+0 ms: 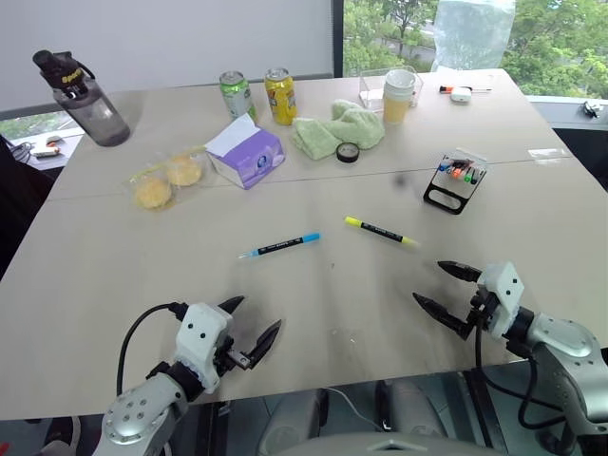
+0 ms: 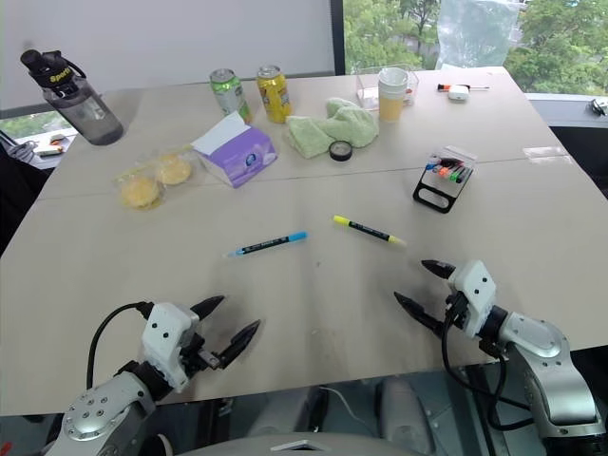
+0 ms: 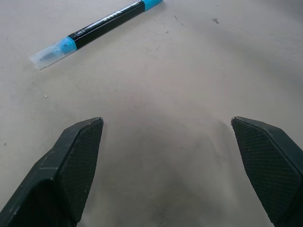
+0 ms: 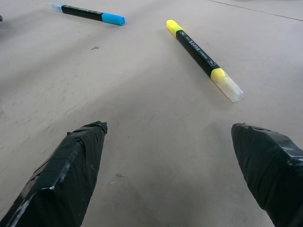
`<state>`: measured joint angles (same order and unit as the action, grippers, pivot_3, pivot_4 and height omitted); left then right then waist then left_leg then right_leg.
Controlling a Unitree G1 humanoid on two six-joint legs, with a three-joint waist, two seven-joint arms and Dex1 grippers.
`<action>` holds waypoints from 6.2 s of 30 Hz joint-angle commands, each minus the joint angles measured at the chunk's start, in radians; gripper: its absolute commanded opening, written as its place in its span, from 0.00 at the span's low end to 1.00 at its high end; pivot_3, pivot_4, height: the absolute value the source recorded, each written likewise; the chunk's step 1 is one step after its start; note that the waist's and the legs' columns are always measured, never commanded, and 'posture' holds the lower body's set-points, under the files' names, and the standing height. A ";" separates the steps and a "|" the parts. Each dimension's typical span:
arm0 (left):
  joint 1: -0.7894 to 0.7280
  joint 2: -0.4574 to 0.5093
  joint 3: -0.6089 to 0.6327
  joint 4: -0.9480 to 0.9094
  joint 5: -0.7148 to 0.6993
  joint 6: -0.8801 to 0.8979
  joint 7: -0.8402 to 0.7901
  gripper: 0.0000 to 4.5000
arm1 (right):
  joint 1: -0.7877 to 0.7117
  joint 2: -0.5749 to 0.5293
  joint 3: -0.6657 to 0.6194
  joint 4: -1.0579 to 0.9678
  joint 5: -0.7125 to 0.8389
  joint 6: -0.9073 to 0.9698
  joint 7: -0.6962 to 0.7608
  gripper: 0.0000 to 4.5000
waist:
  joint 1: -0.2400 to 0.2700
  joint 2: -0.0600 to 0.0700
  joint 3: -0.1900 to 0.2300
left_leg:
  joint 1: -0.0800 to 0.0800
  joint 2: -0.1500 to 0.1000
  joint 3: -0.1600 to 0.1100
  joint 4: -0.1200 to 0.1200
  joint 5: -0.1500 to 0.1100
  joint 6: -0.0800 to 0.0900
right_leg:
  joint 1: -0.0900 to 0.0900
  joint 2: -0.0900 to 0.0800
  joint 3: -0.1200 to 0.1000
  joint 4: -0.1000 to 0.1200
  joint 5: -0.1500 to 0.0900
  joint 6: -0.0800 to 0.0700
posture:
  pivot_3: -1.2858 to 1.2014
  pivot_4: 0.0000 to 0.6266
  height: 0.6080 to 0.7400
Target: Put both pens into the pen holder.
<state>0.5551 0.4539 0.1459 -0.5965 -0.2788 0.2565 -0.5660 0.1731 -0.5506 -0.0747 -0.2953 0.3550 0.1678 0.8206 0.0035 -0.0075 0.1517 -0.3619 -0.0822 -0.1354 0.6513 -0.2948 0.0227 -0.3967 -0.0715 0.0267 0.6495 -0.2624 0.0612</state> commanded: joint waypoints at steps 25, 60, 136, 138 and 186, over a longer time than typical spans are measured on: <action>0.002 -0.013 0.037 -0.056 -0.035 -0.012 0.027 0.99 | -0.121 0.013 0.026 -0.012 0.028 0.048 -0.012 1.00 | 0.010 0.000 0.000 | 0.000 0.000 0.000 0.000 0.000 0.000 | 0.000 0.000 0.000 0.000 0.000 0.000 | 0.52 0.24 1.00; -0.069 0.284 0.309 -0.187 -0.511 0.205 -0.254 1.00 | -0.794 0.083 0.381 0.322 -0.228 0.476 -0.014 0.01 | -0.017 0.001 0.002 | -0.003 0.000 0.003 0.001 0.000 0.000 | -0.008 0.000 0.002 0.005 0.001 -0.002 | 0.52 0.24 1.00; -0.725 0.028 -0.029 0.080 -0.509 0.357 -0.069 0.56 | -0.867 0.104 0.370 0.089 -0.183 0.371 -0.080 0.00 | -0.019 0.000 0.001 | -0.021 -0.002 -0.002 0.016 0.001 -0.002 | -0.021 -0.001 -0.002 0.014 0.002 -0.002 | 0.52 0.24 1.00; -0.695 0.044 -0.029 0.066 -0.484 0.352 -0.060 0.56 | -0.837 0.099 0.299 0.109 -0.201 0.287 -0.133 0.00 | -0.018 0.000 0.001 | -0.021 -0.002 -0.001 0.016 0.001 -0.002 | -0.021 0.000 -0.002 0.014 0.002 -0.002 | 0.52 0.24 1.00; -0.667 0.140 -0.069 -0.130 -0.360 0.306 -0.047 0.57 | -0.726 -0.020 0.066 0.429 -0.515 -0.234 -0.467 0.51 | -0.018 0.000 0.001 | -0.019 -0.001 0.003 0.016 0.001 -0.002 | -0.020 0.001 0.000 0.015 0.002 -0.002 | 0.52 0.24 1.00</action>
<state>-0.1062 0.5852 0.0669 -0.6877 -0.6315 0.5816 -0.6078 -0.5360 -0.5693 0.0215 0.1387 -0.1693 -0.0709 0.3725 -0.0140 -0.0073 0.1529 -0.3809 -0.0835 -0.1326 0.6672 -0.2937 0.0212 -0.4166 -0.0702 0.0271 0.6645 -0.2603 0.0593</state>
